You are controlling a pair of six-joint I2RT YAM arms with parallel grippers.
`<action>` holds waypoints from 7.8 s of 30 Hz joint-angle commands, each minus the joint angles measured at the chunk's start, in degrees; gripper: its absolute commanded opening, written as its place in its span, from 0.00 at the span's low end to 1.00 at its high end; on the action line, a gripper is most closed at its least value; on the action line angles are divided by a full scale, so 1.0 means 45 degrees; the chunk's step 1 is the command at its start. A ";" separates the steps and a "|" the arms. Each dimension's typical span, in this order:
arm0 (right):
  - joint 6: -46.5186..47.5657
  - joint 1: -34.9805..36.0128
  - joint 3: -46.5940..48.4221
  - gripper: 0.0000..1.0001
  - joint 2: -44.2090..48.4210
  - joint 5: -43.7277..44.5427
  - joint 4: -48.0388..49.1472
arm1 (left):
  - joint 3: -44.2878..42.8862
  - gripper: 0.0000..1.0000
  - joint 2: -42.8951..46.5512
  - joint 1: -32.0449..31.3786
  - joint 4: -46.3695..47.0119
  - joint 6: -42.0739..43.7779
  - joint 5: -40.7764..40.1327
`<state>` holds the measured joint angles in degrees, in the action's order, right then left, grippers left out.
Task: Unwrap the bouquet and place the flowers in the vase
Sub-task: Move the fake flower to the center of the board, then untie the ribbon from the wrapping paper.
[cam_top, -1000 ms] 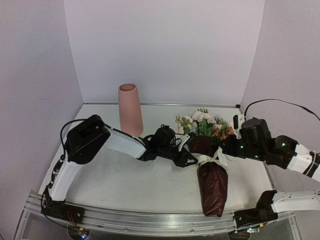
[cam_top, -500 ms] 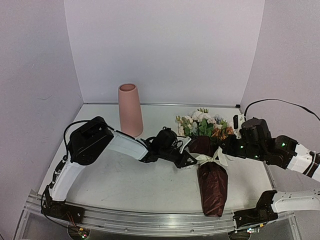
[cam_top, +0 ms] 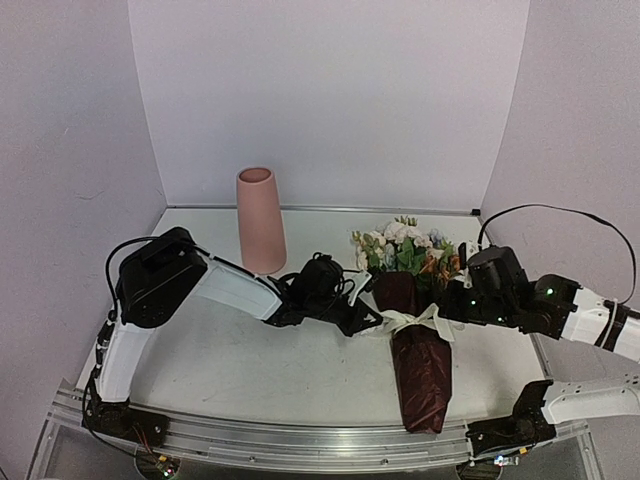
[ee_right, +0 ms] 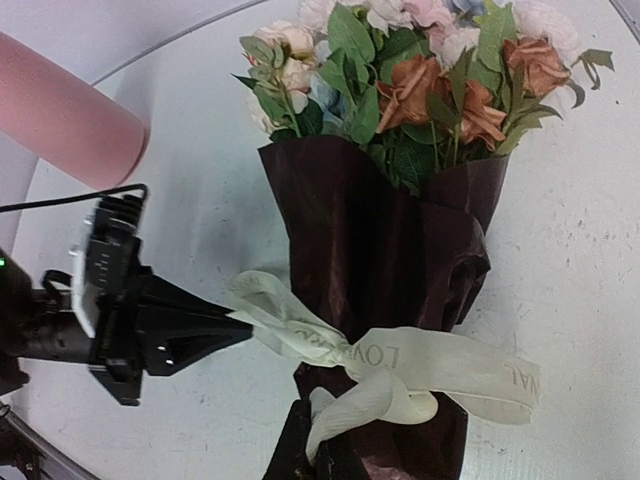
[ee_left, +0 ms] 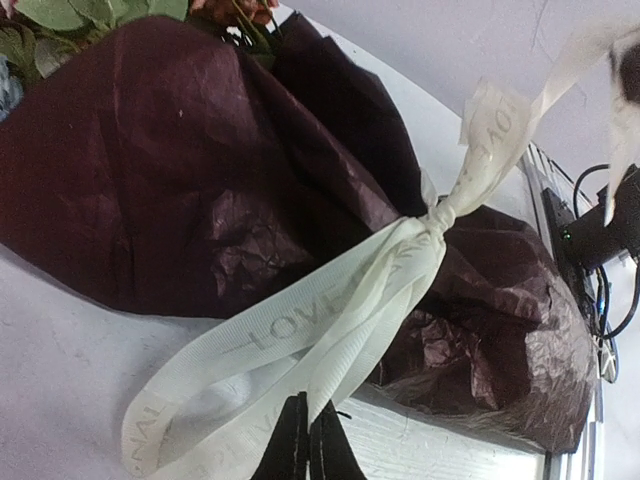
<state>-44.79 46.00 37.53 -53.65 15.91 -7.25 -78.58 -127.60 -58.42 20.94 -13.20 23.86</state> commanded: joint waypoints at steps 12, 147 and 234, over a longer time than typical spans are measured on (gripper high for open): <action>-0.0969 -0.0995 -0.0901 0.00 -0.0399 0.1486 -0.0397 | 0.2767 0.00 0.3372 -0.0010 0.0212 0.0578 -0.4280; -0.0879 -0.2643 0.3181 0.63 0.3810 0.6175 -0.6984 | 0.8960 0.69 1.3997 0.2377 -0.5900 -0.1383 -1.3508; 0.6243 -0.0218 0.3355 0.30 -0.8556 -0.4316 0.4099 | 0.7088 0.56 0.8590 0.0443 -0.1385 -0.2029 -0.2929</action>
<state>-17.56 44.49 50.48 -90.65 -5.46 14.03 -47.11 -91.09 -56.60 14.87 -23.40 12.04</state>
